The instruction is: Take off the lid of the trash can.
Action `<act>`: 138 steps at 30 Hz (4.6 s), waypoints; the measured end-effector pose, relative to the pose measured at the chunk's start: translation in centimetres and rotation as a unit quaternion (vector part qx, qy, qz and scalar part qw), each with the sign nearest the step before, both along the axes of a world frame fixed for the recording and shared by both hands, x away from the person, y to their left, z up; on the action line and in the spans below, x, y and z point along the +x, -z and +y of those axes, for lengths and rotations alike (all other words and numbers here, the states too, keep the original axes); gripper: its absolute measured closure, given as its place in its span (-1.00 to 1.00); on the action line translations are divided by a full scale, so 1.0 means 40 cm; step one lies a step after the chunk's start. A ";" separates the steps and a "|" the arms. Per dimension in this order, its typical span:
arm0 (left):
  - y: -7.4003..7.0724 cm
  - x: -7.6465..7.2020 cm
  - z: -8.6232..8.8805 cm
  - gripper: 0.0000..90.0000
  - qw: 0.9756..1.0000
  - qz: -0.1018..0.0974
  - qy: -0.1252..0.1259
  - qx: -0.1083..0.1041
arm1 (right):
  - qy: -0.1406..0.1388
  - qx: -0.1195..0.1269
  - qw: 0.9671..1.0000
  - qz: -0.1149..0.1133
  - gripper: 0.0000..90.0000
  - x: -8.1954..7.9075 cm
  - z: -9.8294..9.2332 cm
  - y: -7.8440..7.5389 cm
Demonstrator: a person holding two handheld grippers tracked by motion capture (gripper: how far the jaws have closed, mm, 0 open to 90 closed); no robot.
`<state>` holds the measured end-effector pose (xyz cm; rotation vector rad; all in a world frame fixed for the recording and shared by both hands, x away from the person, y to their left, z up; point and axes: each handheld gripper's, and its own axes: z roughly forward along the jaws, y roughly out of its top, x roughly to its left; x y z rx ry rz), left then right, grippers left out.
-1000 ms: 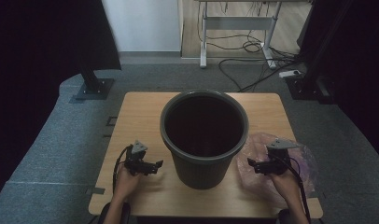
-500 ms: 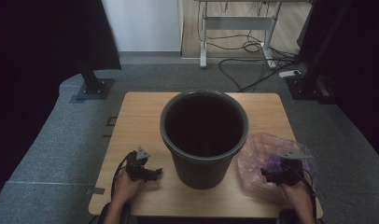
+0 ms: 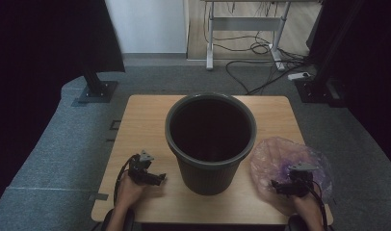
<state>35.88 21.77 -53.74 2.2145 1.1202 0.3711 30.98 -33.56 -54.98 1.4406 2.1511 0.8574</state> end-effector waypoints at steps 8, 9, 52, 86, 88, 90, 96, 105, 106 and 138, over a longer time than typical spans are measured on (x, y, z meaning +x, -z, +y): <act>-0.082 0.014 0.011 -1.00 1.000 -0.004 0.004 0.006 | 0.000 0.009 1.000 -0.015 -1.00 -0.007 -0.002 0.018; -0.096 0.015 0.013 -1.00 1.000 -0.005 0.005 0.005 | 0.000 0.009 1.000 -0.015 -1.00 -0.007 -0.002 0.018; -0.541 0.155 -0.007 -0.97 0.996 0.072 0.032 0.047 | -0.005 0.010 1.000 -0.015 -1.00 -0.007 -0.001 0.019; -0.783 0.239 -0.175 -0.64 0.985 0.139 0.025 0.101 | -0.018 0.010 1.000 -0.015 -1.00 -0.008 0.002 0.019; -0.779 0.244 -0.196 -0.57 0.984 0.144 0.030 0.103 | -0.019 0.010 1.000 -0.015 -1.00 -0.008 0.002 0.019; -0.773 0.249 -0.215 -0.49 0.982 0.149 0.032 0.107 | -0.020 0.010 1.000 -0.015 -1.00 -0.008 0.002 0.019; -0.755 0.267 -0.259 -0.18 0.977 0.170 0.035 0.121 | -0.022 0.010 1.000 -0.015 -1.00 -0.008 0.002 0.019; -0.736 0.280 -0.282 0.34 0.971 0.202 0.037 0.123 | -0.026 0.011 1.000 -0.015 -1.00 -0.008 0.003 0.019; -0.736 0.279 -0.286 0.41 0.971 0.202 0.039 0.124 | -0.026 0.011 0.999 -0.015 -1.00 -0.008 0.003 0.019; -0.818 0.302 -0.255 0.78 0.960 0.258 0.022 0.105 | -0.029 0.010 0.999 -0.016 -1.00 -0.008 0.004 0.019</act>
